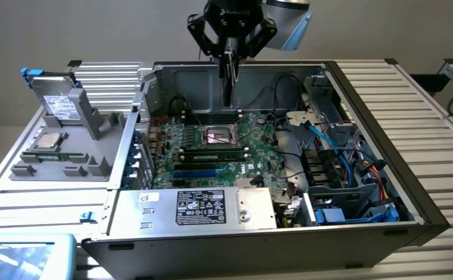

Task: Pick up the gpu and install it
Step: 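Insert the gpu into the slot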

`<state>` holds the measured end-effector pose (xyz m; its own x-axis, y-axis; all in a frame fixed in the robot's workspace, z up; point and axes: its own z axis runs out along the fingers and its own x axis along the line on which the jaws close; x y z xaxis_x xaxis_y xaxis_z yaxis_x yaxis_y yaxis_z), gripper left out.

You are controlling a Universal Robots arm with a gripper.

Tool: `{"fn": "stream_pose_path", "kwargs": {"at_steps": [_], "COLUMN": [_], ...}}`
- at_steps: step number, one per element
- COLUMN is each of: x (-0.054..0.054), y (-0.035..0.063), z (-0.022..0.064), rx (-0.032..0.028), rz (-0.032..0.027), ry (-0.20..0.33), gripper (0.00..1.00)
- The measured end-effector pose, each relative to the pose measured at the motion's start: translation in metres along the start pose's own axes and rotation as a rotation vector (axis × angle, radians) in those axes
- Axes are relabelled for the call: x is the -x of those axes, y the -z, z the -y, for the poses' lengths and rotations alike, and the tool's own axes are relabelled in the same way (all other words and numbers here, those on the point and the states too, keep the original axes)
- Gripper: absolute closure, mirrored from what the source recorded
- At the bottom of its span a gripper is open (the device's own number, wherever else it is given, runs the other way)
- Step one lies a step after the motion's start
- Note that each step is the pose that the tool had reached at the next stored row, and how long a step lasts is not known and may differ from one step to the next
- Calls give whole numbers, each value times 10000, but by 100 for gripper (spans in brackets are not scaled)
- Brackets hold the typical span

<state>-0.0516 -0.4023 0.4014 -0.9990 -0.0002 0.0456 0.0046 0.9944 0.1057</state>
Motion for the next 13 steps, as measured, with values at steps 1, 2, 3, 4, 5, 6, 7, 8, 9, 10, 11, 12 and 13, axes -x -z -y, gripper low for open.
{"fn": "stream_pose_path", "kwargs": {"at_steps": [1,2,3,4,5,6,7,8,9,10,11,12,13], "x": [0,0,0,0,0,0,0,0,0,0,0,0,0], "y": [0,0,0,0,0,-1,-2,-3,-3,-3,-4,-4,-5], "z": [0,0,0,0,0,0,0,0,0,0,0,0,0], "rx": [-7,-12,-17,-23,-28,-34,-40,-49,-57,-66,-73,-81,-89], "rz": [-19,-38,-57,-78,-97,-115,-134,-153,-173,-193,-209,-227,-246], "ry": [178,357,536,725,905,1083,1256,1440,1619,1799,1958,2127,2303], "gripper": [72,72,72,72,72,72,72,72,72,72,72,72,72]}}
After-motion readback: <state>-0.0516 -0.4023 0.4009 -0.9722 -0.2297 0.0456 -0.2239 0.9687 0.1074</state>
